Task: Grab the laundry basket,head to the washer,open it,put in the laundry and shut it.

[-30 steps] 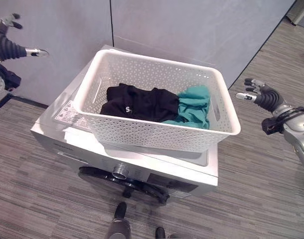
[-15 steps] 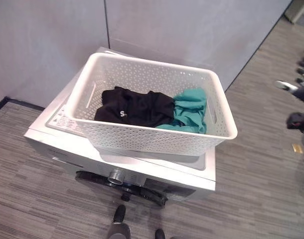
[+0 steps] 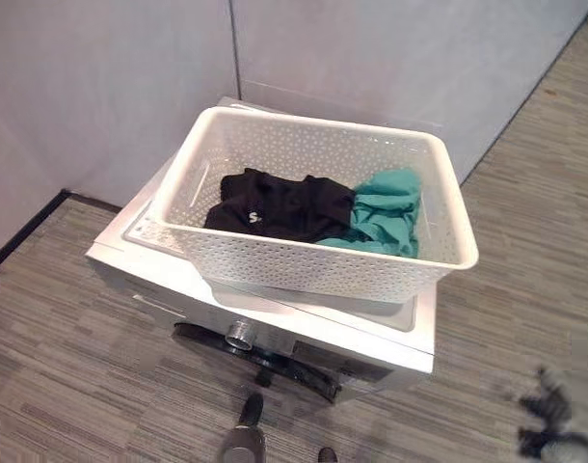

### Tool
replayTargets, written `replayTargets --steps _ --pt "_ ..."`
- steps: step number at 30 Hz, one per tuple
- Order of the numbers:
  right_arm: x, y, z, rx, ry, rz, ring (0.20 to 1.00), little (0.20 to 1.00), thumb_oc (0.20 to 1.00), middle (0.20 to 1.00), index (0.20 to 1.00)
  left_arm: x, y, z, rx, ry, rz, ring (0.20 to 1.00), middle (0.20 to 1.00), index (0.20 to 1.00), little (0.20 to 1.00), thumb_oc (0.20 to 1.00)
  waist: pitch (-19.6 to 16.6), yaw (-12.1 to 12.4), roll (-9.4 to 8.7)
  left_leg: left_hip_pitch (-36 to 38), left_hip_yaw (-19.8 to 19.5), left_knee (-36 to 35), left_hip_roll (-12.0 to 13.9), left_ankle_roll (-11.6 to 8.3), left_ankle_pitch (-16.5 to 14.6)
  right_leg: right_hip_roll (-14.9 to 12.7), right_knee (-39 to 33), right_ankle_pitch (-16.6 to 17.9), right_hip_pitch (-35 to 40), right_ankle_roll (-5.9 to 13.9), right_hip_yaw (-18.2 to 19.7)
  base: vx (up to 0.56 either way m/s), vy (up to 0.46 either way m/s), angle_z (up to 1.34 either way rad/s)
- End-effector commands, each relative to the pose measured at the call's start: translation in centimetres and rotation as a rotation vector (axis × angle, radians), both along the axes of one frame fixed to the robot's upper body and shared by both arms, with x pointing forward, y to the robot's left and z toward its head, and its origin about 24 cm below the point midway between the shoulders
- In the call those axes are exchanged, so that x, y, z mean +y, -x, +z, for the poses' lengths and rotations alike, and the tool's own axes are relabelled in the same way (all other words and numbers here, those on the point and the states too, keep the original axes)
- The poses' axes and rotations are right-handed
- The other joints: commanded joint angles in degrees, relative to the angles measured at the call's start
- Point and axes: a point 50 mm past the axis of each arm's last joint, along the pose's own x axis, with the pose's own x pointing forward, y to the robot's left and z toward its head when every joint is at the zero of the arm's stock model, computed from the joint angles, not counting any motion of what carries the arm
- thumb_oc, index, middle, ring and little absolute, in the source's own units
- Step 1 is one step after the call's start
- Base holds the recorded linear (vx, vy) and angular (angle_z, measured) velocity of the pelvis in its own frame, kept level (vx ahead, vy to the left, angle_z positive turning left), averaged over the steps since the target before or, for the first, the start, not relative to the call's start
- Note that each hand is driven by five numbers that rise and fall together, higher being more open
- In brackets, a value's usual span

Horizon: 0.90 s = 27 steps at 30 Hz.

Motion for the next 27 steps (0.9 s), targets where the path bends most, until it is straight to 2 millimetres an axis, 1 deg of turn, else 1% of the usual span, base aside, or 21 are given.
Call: replayTargets --steps 1,2,3,5,6,8,11,12,13,15,16,17,18,20,21,22,23,24,25,26,27 --pt "-1.3 -2.9 2.1 -0.188 0.057 -0.036 1.0 1.0 1.0 1.0 1.0 1.8 -2.7 0.8 -0.156 -0.054 0.09 1.0 1.0 1.0 1.0 1.0 -1.53 -0.25 0.43 7.23 -2.36 0.65 6.01 0.75 -8.5 -5.77 0.02 1.48 -5.72 2.48 0.09 -0.05 -0.092 0.4" --pt "-0.5 -2.7 1.3 -0.148 0.05 -0.016 1.0 1.0 1.0 1.0 1.0 0.4 -3.1 0.1 -0.147 -0.006 0.076 1.0 1.0 1.0 1.0 1.0 -1.37 -0.27 0.17 7.07 -2.61 0.47 6.11 0.63 -8.14 -5.65 0.02 1.44 -5.69 2.43 0.01 -0.05 -0.103 0.16" --pt "0.3 -2.8 0.5 -0.114 0.039 0.009 1.0 1.0 1.0 1.0 1.0 -0.7 -3.3 -0.4 -0.114 0.023 0.025 1.0 1.0 1.0 1.0 1.0 -1.28 -0.29 0.05 6.97 -2.61 0.39 6.16 0.54 -7.86 -5.5 0.02 1.53 -5.76 2.4 0.01 -0.05 -0.093 0.17" --pt "1.7 -2.9 -0.6 -0.068 0.0 0.037 1.0 1.0 1.0 1.0 1.0 -2.3 -3.2 -1.2 -0.044 0.074 -0.058 1.0 1.0 1.0 1.0 1.0 -1.24 -0.51 0.01 6.94 -2.35 0.14 6.56 0.39 -7.57 -5.0 0.02 1.43 -5.97 2.32 0.16 -0.04 -0.094 0.08" --pt "2.3 -3.2 -1.0 -0.049 -0.012 0.045 1.0 1.0 1.0 1.0 1.0 -3.1 -3.9 -1.5 -0.037 0.098 -0.131 1.0 1.0 1.0 1.0 1.0 -1.2 -0.63 0.18 6.85 -2.16 0.08 6.85 0.22 -7.36 -4.57 0.02 1.38 -6.11 2.25 0.37 -0.03 -0.101 -0.06" --pt "3.1 -3.5 -1.4 -0.036 -0.031 0.063 1.0 1.0 1.0 1.0 1.0 -3.5 -4.8 -1.4 -0.053 0.099 -0.199 1.0 1.0 1.0 1.0 1.0 -0.9 -0.72 0.37 6.42 -2.45 0.49 7.12 -0.01 -6.93 -4.01 0.02 1.33 -6.33 1.92 0.65 -0.04 -0.113 -0.01" --pt "4.0 -4.6 -1.4 -0.055 -0.059 0.08 1.0 1.0 1.0 1.0 1.0 -4.1 -6.3 -1.1 -0.098 0.091 -0.266 1.0 1.0 1.0 1.0 1.0 -0.25 -0.65 1.04 5.23 -2.93 1.59 8.13 -0.76 -6.12 -2.54 0.02 0.93 -6.87 1.26 0.61 -0.08 -0.162 0.03" --pt "4.8 -5.9 -1.0 -0.073 -0.057 0.139 1.0 1.0 1.0 1.0 1.0 -4.4 -7.3 -0.9 -0.132 0.095 -0.298 1.0 1.0 1.0 1.0 1.0 0.71 -0.44 1.53 3.76 -3.27 2.99 8.62 -1.13 -4.99 -1.67 0.02 0.61 -7.23 0.98 0.27 -0.1 -0.153 0.0" --pt "4.8 -5.9 -1.0 -0.073 -0.057 0.139 1.0 1.0 1.0 1.0 1.0 -4.4 -7.3 -0.9 -0.132 0.095 -0.298 1.0 1.0 1.0 1.0 1.0 0.7 -0.47 1.54 3.73 -3.3 3.0 8.61 -1.13 -4.99 -1.67 0.02 0.61 -7.24 0.98 0.25 -0.13 -0.148 -0.01" --pt "5.3 -7.1 -0.4 -0.079 -0.023 0.238 1.0 1.0 1.0 1.0 1.0 -4.3 -8.3 -0.7 -0.151 0.085 -0.311 1.0 1.0 1.0 1.0 1.0 1.52 -0.29 1.73 2.2 -3.68 2.54 8.84 -1.23 -2.55 -1.08 0.02 0.18 -8.1 0.77 -0.41 -0.15 -0.088 0.03" --pt "5.8 -7.8 -0.2 -0.085 -0.003 0.295 1.0 1.0 1.0 1.0 1.0 -4.2 -9.0 -0.5 -0.167 0.067 -0.323 1.0 1.0 1.0 1.0 1.0 1.84 -0.29 1.78 1.45 -3.21 0.42 9.34 -1.19 0.1 -0.9 0.02 -0.12 -8.67 0.68 -1.24 -0.2 -0.095 0.2" --pt "6.2 -8.3 0.1 -0.096 0.001 0.321 1.0 1.0 1.0 1.0 1.0 -4.2 -9.7 -0.3 -0.184 0.058 -0.339 1.0 1.0 1.0 1.0 1.0 2.02 -0.31 1.66 0.73 -2.87 -0.64 9.25 -1.14 1.21 -0.9 0.02 -0.26 -9.07 0.61 -1.61 -0.34 -0.119 0.48" --pt "7.2 -9.2 0.6 -0.124 0.007 0.381 1.0 1.0 1.0 1.0 1.0 -4.8 -11.5 0.1 -0.216 0.049 -0.392 1.0 1.0 1.0 1.0 1.0 2.69 -1.38 0.56 -1.86 2.38 1.19 8.66 -0.51 0.02 -2.04 0.02 -0.35 -10.57 0.42 -3.77 -0.27 -0.084 0.53" --pt "7.2 -9.2 0.6 -0.124 0.007 0.381 1.0 1.0 1.0 1.0 1.0 -4.8 -11.5 0.1 -0.216 0.048 -0.392 1.0 1.0 1.0 1.0 1.0 2.42 -1.55 0.51 -2.34 2.22 1.28 8.52 -0.48 0.17 -2.13 0.02 -0.26 -10.91 0.48 -3.91 -0.22 -0.054 0.72" --pt "7.7 -9.1 0.7 -0.14 -0.008 0.394 1.0 1.0 1.0 1.0 1.0 -5.7 -12.7 0.2 -0.228 0.054 -0.466 1.0 1.0 1.0 1.0 1.0 2.07 -3.79 -0.76 0.86 13.5 10.63 11.83 0.07 -4.78 -3.97 0.02 0.67 -12.72 0.16 -7.66 -0.27 -0.045 0.73" --pt "7.6 -8.8 0.6 -0.134 -0.008 0.388 1.0 1.0 1.0 1.0 1.0 -6.2 -12.8 0.2 -0.229 0.066 -0.49 1.0 1.0 1.0 1.0 1.0 1.79 -4.3 -0.75 2.0 14.54 13.7 12.66 0.34 -5.2 -4.17 0.02 0.78 -12.92 -0.09 -8.34 -0.28 -0.045 0.5" --pt "7.6 -8.8 0.6 -0.135 -0.008 0.388 1.0 1.0 1.0 1.0 1.0 -6.2 -12.8 0.2 -0.229 0.066 -0.49 1.0 1.0 1.0 1.0 1.0 1.69 -4.4 -0.82 1.8 14.45 13.67 12.56 0.36 -5.05 -4.26 0.02 0.84 -13.07 -0.08 -8.42 -0.1 0.019 0.23" --pt "7.6 -8.6 0.6 -0.134 -0.011 0.387 1.0 1.0 1.0 1.0 1.0 -6.5 -13.0 0.1 -0.23 0.077 -0.513 1.0 1.0 1.0 1.0 1.0 1.42 -4.87 -0.69 3.51 15.15 16.41 13.71 0.54 -5.21 -4.38 0.02 0.92 -13.15 -0.26 -9.33 -0.1 0.073 0.34" --pt "7.6 -8.2 0.5 -0.128 -0.025 0.374 1.0 1.0 1.0 1.0 1.0 -6.9 -13.0 0.0 -0.22 0.092 -0.532 1.0 1.0 1.0 1.0 1.0 0.3 -6.51 -0.03 8.04 17.25 17.57 16.12 0.13 -3.78 -4.62 0.02 0.9 -13.39 -0.26 -11.68 -0.1 0.07 0.42" --pt "7.6 -8.2 0.5 -0.129 -0.025 0.374 1.0 1.0 1.0 1.0 1.0 -6.9 -13.0 0.0 -0.22 0.092 -0.532 1.0 1.0 1.0 1.0 1.0 0.28 -6.56 -0.14 8.07 17.25 17.33 15.99 0.14 -3.54 -4.73 0.02 0.94 -13.44 -0.26 -11.7 -0.09 0.122 0.62" --pt "7.4 -8.1 0.5 -0.127 -0.022 0.369 1.0 1.0 1.0 1.0 1.0 -7.0 -13.1 0.0 -0.218 0.095 -0.542 1.0 1.0 1.0 1.0 1.0 -0.28 -7.38 0.38 10.49 18.72 17.63 17.65 -0.48 -2.12 -4.85 0.02 1.25 -13.65 -0.26 -12.9 -0.07 0.118 0.63"
